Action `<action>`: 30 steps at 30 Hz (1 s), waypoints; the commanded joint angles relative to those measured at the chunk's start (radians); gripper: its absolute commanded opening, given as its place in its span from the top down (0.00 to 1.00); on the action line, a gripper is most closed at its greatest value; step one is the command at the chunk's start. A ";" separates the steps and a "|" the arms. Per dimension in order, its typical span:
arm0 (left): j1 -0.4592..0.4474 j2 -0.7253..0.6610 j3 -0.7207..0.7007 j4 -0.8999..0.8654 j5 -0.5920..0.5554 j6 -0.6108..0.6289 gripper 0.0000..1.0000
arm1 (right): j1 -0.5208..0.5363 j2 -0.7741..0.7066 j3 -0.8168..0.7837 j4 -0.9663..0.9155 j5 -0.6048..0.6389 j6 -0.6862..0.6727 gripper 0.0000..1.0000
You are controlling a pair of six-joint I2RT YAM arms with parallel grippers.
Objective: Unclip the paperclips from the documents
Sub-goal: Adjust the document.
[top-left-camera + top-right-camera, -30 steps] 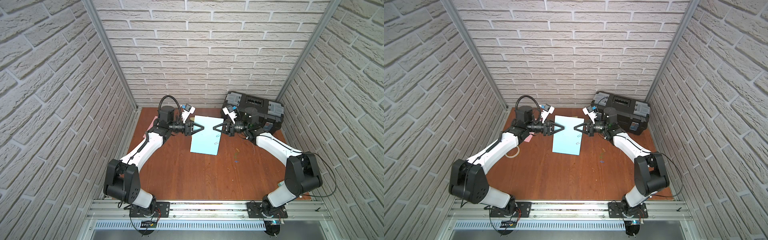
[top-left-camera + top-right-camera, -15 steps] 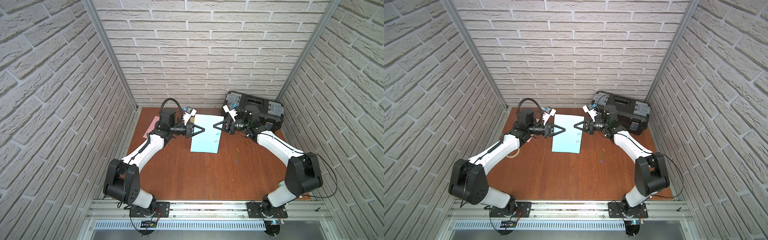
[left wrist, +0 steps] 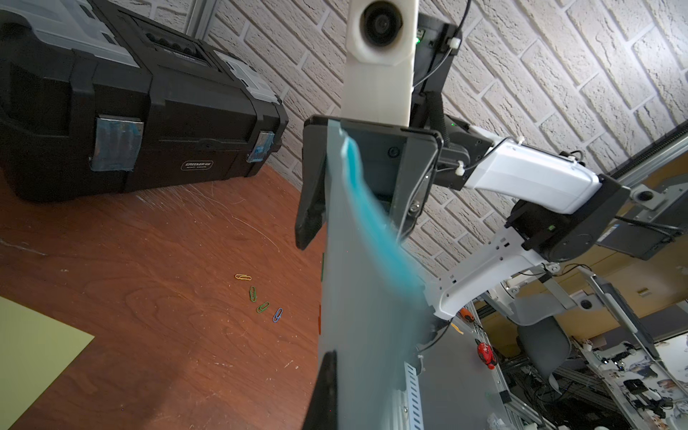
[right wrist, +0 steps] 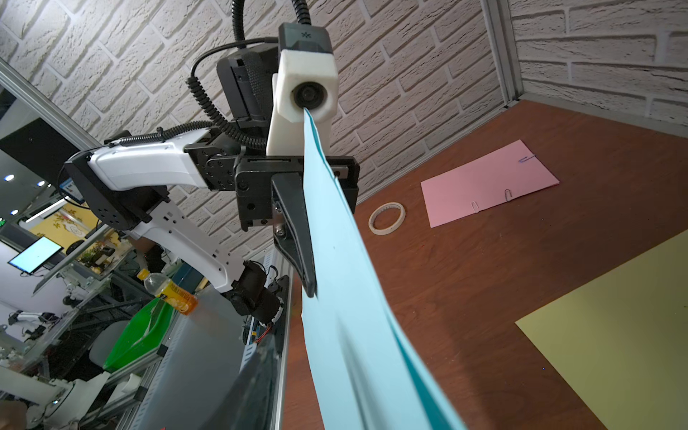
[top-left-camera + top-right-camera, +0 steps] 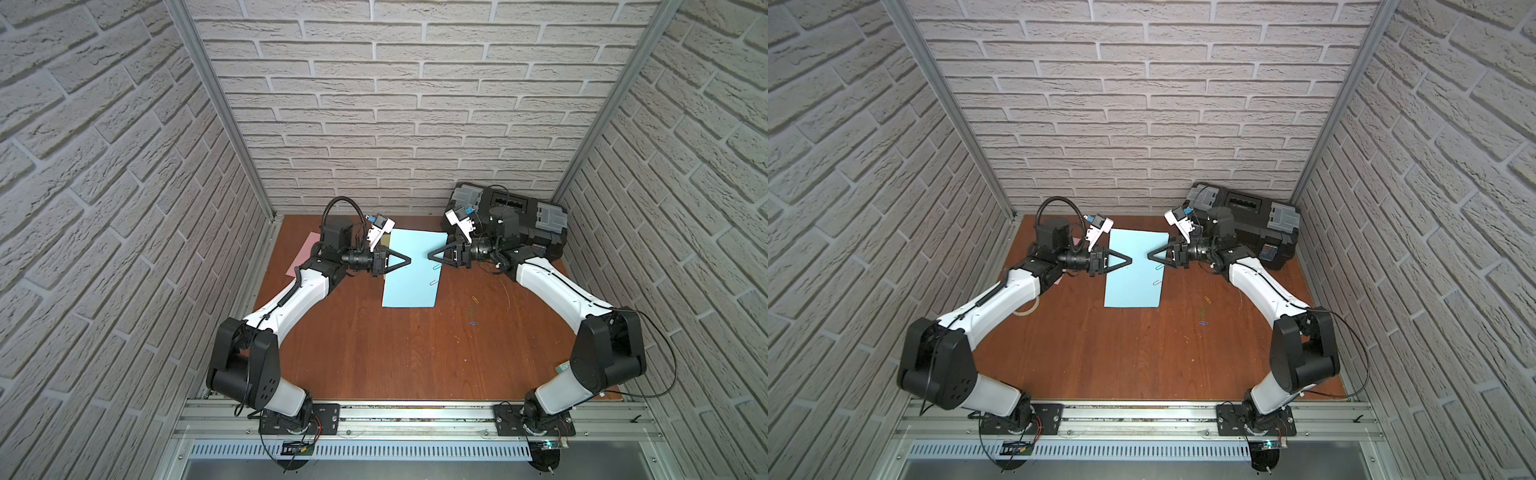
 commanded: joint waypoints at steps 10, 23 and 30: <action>0.019 -0.043 0.010 0.043 0.049 0.015 1.00 | -0.004 0.017 0.063 -0.331 -0.039 -0.292 0.50; 0.034 -0.056 0.000 0.024 0.039 0.028 1.00 | -0.027 0.020 0.051 -0.338 -0.061 -0.303 0.68; 0.036 -0.051 -0.001 0.014 0.030 0.040 1.00 | -0.037 0.015 0.049 -0.331 -0.073 -0.297 0.78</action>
